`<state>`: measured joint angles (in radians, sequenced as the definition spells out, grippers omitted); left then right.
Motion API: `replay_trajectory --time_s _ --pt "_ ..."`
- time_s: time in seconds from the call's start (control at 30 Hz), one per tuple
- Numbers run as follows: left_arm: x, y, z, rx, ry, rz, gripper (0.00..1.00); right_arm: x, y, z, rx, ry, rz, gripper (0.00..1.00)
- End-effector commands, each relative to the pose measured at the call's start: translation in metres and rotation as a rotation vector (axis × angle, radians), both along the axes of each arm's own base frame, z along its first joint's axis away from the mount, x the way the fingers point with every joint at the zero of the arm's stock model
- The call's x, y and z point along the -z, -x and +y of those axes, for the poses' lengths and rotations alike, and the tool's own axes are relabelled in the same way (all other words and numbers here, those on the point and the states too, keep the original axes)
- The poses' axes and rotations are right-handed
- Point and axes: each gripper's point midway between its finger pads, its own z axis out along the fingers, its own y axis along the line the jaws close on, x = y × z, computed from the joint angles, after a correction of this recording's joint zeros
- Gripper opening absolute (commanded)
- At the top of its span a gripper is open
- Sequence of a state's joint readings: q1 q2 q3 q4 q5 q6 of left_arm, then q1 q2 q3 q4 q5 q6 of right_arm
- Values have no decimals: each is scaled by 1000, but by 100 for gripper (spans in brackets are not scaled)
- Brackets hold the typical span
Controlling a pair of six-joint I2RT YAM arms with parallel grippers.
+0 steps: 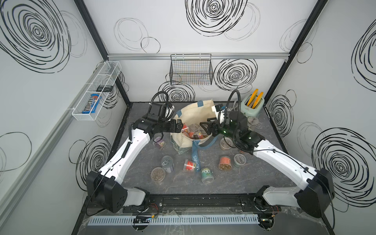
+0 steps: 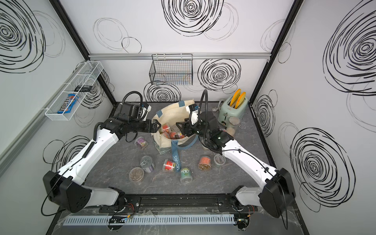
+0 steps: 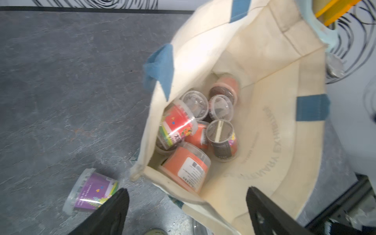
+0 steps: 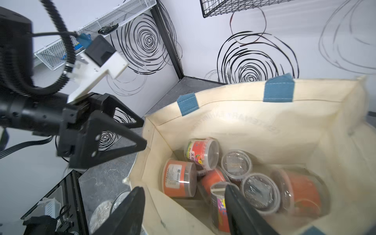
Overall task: Take out the seed jars from the canvas bag
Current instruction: Adjust the canvas bag at the center of the board.
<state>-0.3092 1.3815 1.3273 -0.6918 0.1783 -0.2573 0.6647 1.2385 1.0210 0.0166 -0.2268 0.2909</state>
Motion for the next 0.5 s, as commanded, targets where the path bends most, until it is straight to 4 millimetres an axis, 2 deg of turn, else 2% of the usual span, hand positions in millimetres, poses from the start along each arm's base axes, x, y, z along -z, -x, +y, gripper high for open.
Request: replay_trajectory --time_s 0.0,0.23,0.33,0.4,0.47 --pt "3 -17 9 -107 -43 -35 93 12 4 -20 70 32 9 68" --pt "26 -36 9 -181 -104 -12 81 5 9 -23 67 33 -1 68" --pt "28 -42 10 -195 -130 -19 66 2 10 -22 52 46 -10 68" --pt "22 -47 9 -176 -144 -42 50 1 9 -21 50 56 -20 68" --pt "9 -53 6 -145 -155 -86 28 -1 8 -20 37 80 -32 68"
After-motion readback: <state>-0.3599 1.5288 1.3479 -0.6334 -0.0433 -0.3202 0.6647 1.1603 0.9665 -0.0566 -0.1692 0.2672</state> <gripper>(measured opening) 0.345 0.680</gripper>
